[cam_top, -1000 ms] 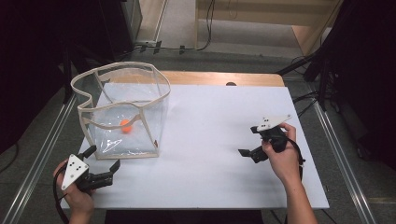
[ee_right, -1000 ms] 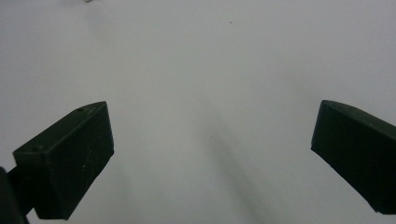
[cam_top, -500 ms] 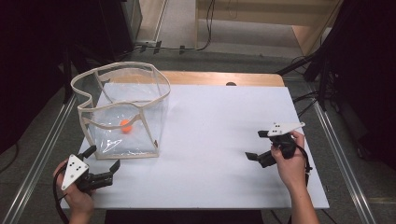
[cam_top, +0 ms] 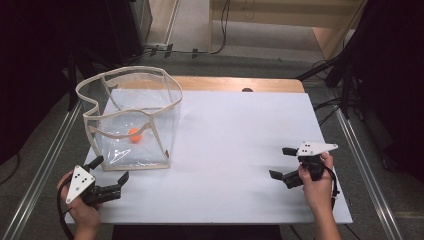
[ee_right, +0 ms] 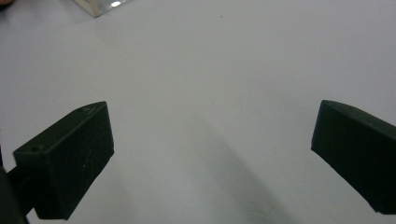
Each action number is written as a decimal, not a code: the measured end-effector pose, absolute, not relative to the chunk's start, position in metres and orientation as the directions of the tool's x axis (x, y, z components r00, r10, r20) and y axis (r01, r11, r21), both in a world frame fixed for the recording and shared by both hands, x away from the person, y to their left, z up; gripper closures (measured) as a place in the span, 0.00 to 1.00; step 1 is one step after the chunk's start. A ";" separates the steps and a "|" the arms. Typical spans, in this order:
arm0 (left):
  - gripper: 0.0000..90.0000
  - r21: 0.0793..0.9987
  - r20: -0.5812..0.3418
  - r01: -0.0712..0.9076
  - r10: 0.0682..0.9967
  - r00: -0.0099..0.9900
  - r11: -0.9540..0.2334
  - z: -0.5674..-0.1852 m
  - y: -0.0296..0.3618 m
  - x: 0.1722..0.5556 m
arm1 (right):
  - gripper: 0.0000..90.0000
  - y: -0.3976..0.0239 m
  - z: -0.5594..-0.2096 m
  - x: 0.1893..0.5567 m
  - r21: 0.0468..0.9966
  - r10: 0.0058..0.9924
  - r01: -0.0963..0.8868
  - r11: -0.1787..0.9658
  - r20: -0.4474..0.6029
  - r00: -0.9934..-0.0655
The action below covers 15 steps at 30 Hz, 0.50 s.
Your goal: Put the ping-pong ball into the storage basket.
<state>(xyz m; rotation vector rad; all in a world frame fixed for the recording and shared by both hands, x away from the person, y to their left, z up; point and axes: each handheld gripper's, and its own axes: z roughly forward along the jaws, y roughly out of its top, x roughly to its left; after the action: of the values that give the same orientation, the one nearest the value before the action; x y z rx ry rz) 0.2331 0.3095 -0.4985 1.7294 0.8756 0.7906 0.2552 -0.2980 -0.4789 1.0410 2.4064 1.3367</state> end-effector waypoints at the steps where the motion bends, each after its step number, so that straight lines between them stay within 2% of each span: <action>1: 0.04 0.952 0.106 0.190 0.845 0.525 -0.238 -0.499 0.309 0.233 | 0.00 -0.299 -0.480 0.254 0.808 0.663 0.480 0.342 0.154 -0.733; 15: 0.04 0.952 0.106 0.190 0.844 0.527 -0.238 -0.498 0.309 0.233 | 0.00 -0.317 -0.494 0.238 0.831 0.693 0.490 0.264 0.190 -0.696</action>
<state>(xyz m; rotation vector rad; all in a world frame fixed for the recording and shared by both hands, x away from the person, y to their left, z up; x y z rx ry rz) 0.2331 0.3095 -0.4984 1.7309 0.8725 0.7889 0.2381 -0.3173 -0.4944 1.1052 2.3204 1.4038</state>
